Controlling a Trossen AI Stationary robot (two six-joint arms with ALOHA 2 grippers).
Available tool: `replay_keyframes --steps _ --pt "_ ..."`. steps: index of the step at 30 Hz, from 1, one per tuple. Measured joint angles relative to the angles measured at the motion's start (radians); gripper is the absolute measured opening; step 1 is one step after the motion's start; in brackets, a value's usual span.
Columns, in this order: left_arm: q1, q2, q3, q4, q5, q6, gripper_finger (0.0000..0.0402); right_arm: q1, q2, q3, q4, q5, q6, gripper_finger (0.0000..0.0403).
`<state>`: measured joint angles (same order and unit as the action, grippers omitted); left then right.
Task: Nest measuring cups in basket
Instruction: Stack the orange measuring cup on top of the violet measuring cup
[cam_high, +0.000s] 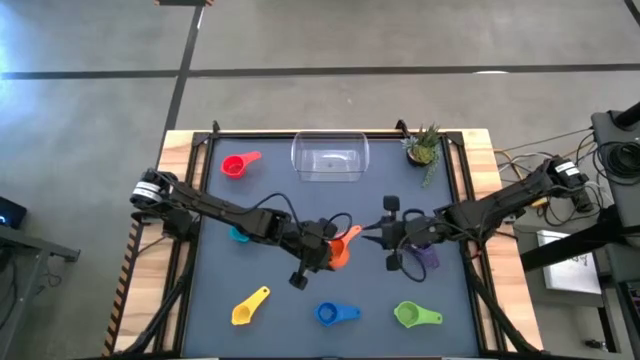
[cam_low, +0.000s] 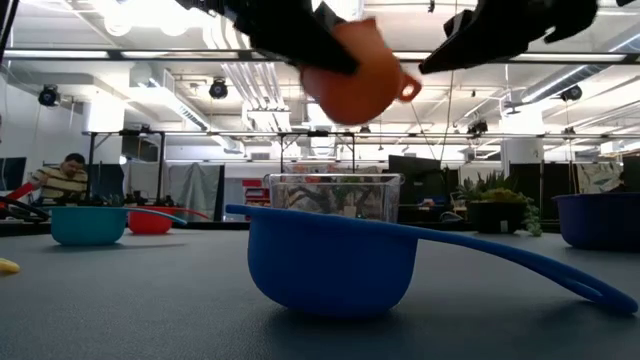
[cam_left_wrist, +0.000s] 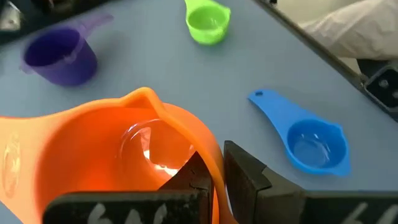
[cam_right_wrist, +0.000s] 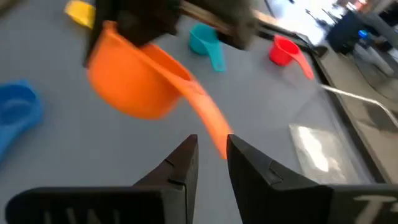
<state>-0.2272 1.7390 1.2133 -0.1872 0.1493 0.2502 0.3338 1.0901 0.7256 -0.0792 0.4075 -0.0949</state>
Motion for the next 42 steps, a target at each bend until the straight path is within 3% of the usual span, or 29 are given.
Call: replay_keyframes --steps 9,15,20,29,33,37,42 --pt "0.000 0.000 0.000 -0.024 0.000 -0.004 0.0009 0.000 -0.076 0.031 -0.065 0.015 0.003 0.0056" --pt "0.003 0.000 0.000 -0.015 0.000 0.027 0.0009 0.000 -0.090 0.031 -0.066 0.014 -0.082 0.0070" --pt "0.003 0.000 0.000 0.005 0.000 0.029 0.0009 0.000 -0.071 0.031 -0.066 0.014 -0.099 0.0108" --pt "0.007 -0.001 0.000 0.017 0.000 0.033 0.0009 0.000 -0.006 0.031 -0.050 0.013 -0.088 0.0219" --pt "0.007 -0.001 0.000 0.022 0.001 0.033 0.0009 0.000 0.029 0.031 -0.041 0.013 -0.100 0.0244" --pt "0.006 -0.001 0.000 0.023 0.005 0.033 0.0009 0.000 0.066 0.031 -0.041 0.014 -0.100 0.0246" --pt "0.007 -0.001 0.000 0.023 0.040 0.032 0.0009 0.000 0.105 0.031 -0.017 0.031 -0.101 0.0218"
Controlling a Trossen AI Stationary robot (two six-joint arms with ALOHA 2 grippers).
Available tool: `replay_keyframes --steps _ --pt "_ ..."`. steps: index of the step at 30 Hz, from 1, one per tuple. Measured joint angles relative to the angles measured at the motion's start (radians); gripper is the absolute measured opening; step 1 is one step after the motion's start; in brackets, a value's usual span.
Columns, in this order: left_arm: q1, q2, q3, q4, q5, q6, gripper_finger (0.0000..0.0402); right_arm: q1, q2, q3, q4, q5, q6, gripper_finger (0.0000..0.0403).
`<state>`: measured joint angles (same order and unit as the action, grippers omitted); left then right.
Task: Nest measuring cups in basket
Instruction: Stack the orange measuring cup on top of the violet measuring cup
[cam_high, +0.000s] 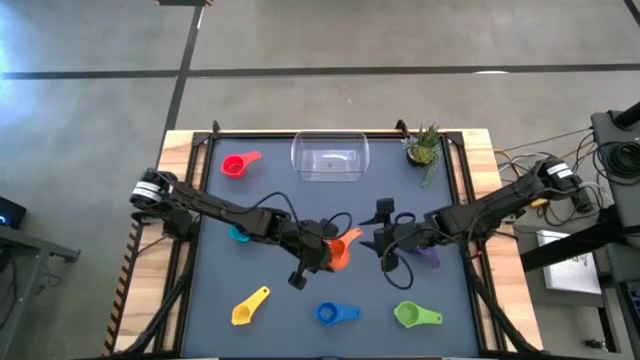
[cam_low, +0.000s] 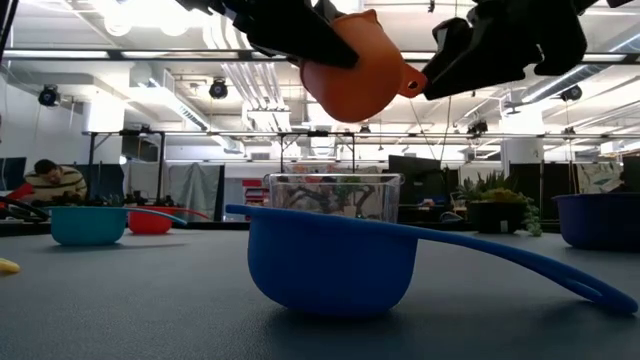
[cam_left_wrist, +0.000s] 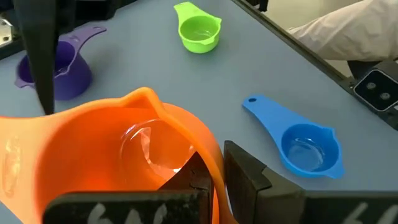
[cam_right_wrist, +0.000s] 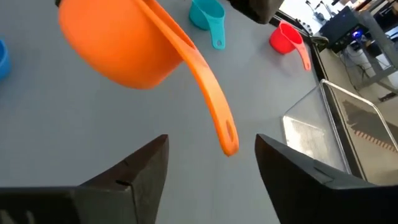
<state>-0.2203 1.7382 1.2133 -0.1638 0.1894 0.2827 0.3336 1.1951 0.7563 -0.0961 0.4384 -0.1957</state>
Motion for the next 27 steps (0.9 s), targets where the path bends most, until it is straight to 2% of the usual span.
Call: replay_keyframes --steps 18,23,27 --pt "0.000 0.000 0.000 0.001 0.007 -0.006 0.0009 0.000 0.006 0.000 0.043 0.009 -0.018 0.0020" --pt "0.005 -0.002 0.002 0.013 -0.004 -0.079 0.0025 0.000 0.006 -0.002 0.042 0.011 -0.021 0.0010" --pt "0.015 -0.006 0.002 -0.014 -0.023 -0.110 0.0071 0.000 -0.004 -0.002 0.023 0.011 -0.011 0.0008"
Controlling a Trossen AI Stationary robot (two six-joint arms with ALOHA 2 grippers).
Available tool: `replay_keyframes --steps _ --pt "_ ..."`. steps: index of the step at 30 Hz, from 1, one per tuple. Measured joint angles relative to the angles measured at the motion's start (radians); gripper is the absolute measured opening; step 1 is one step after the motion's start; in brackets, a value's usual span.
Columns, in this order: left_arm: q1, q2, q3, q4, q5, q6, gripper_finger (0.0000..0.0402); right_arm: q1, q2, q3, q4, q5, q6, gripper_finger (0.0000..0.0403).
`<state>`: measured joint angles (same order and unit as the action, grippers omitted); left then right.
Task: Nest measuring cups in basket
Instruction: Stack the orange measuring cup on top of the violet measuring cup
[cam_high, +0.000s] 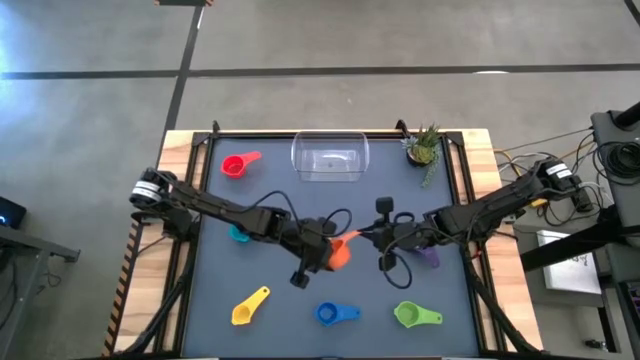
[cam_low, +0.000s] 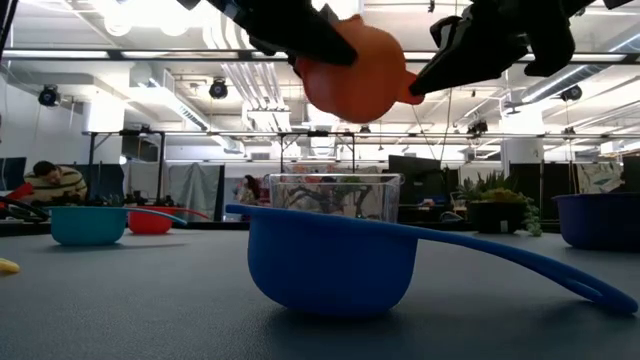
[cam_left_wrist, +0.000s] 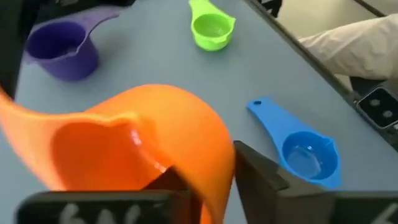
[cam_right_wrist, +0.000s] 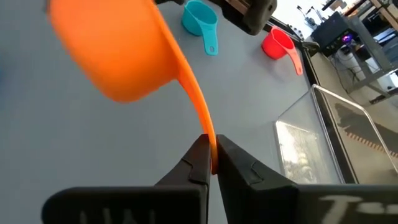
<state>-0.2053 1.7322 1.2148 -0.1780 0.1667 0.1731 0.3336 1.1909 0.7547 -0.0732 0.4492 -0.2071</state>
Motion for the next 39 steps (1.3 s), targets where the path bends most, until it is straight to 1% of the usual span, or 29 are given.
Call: replay_keyframes --steps 3,7,9,12,15,20,24,28,33,39 --pt "0.001 -0.018 0.000 -0.028 -0.032 -0.008 0.0117 0.003 -0.025 0.000 -0.055 0.022 0.034 0.0008" --pt "0.001 -0.061 0.018 -0.096 -0.129 -0.029 0.0176 0.009 -0.079 0.000 -0.184 0.053 0.116 0.0008" --pt "0.002 -0.088 0.019 -0.103 -0.158 -0.029 0.0198 0.021 -0.114 0.002 -0.261 0.078 0.155 0.0008" --pt "0.002 -0.127 0.014 -0.103 -0.173 -0.026 0.0219 0.051 -0.163 0.011 -0.366 0.130 0.216 0.0008" --pt "0.002 -0.150 0.000 -0.084 -0.181 -0.026 0.0226 0.093 -0.199 0.036 -0.506 0.198 0.280 0.0008" --pt "0.004 -0.149 -0.059 0.040 -0.177 -0.026 0.0228 0.159 -0.198 0.121 -0.758 0.294 0.410 0.0008" --pt "0.007 -0.148 -0.126 0.145 -0.177 -0.032 0.0228 0.191 -0.144 0.210 -0.935 0.313 0.481 0.0008" --pt "0.012 -0.137 -0.177 0.316 -0.176 -0.063 0.0228 0.195 -0.065 0.292 -1.109 0.321 0.566 0.0008" --pt "0.040 -0.112 -0.227 0.517 -0.173 -0.147 0.0228 0.201 0.013 0.350 -1.137 0.339 0.565 0.0008" --pt "0.093 -0.067 -0.228 0.599 -0.174 -0.230 0.0228 0.201 0.086 0.392 -1.141 0.341 0.554 0.0008"
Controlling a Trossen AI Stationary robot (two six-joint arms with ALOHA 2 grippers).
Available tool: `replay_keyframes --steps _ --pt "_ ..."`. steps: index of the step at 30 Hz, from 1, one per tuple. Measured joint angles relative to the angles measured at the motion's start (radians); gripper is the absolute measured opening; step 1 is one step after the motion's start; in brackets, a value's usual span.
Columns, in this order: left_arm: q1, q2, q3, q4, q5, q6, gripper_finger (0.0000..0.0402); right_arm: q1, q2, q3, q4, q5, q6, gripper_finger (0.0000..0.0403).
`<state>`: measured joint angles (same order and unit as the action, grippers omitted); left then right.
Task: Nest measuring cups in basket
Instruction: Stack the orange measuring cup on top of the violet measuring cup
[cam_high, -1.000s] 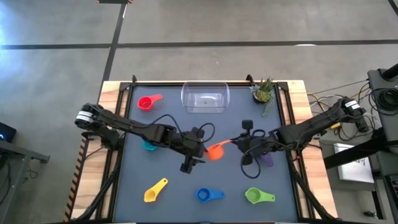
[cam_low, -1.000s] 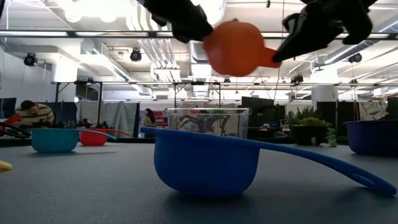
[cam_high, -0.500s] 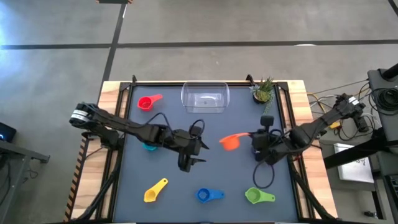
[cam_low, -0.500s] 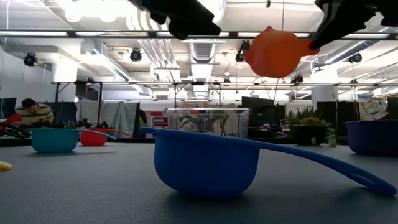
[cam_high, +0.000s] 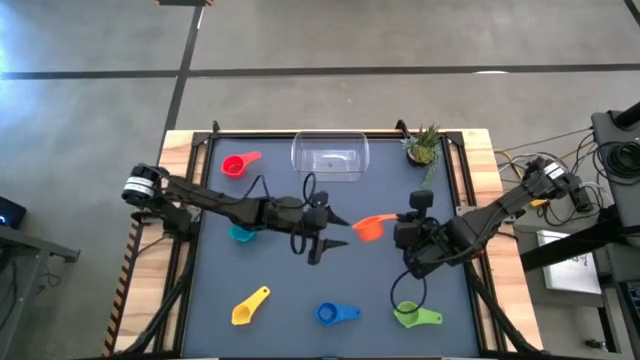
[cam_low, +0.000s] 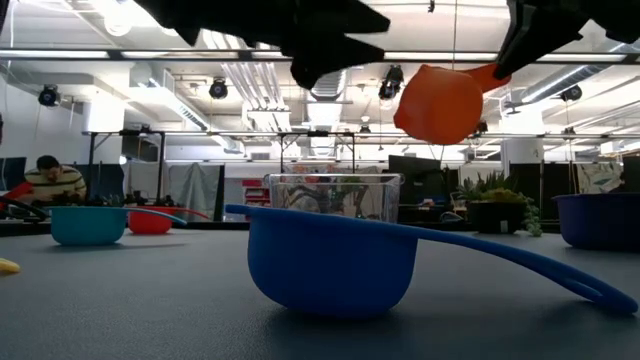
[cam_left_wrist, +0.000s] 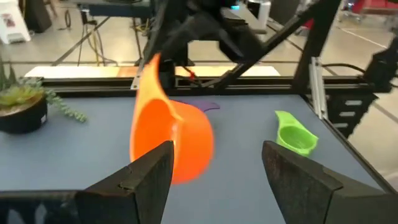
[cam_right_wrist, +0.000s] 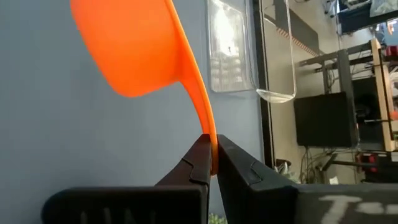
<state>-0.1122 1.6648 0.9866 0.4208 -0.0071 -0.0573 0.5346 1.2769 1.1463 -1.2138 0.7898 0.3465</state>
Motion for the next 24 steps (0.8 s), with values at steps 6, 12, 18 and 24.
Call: replay_keyframes --steps 6,12,18,24 --pt "0.034 0.062 0.058 -0.064 0.001 -0.030 0.0228 0.002 0.054 0.023 -0.003 0.040 -0.004 0.0008" --pt "0.041 0.141 0.113 -0.099 0.030 -0.005 0.0222 0.002 0.062 0.030 0.004 0.050 -0.005 0.0008" --pt "0.044 0.192 0.170 -0.099 0.027 0.058 0.0174 0.002 0.049 0.029 0.022 0.049 -0.005 0.0008" --pt "0.043 0.197 0.194 -0.122 0.034 0.131 0.0042 0.002 0.048 0.029 0.025 0.044 -0.006 0.0009"
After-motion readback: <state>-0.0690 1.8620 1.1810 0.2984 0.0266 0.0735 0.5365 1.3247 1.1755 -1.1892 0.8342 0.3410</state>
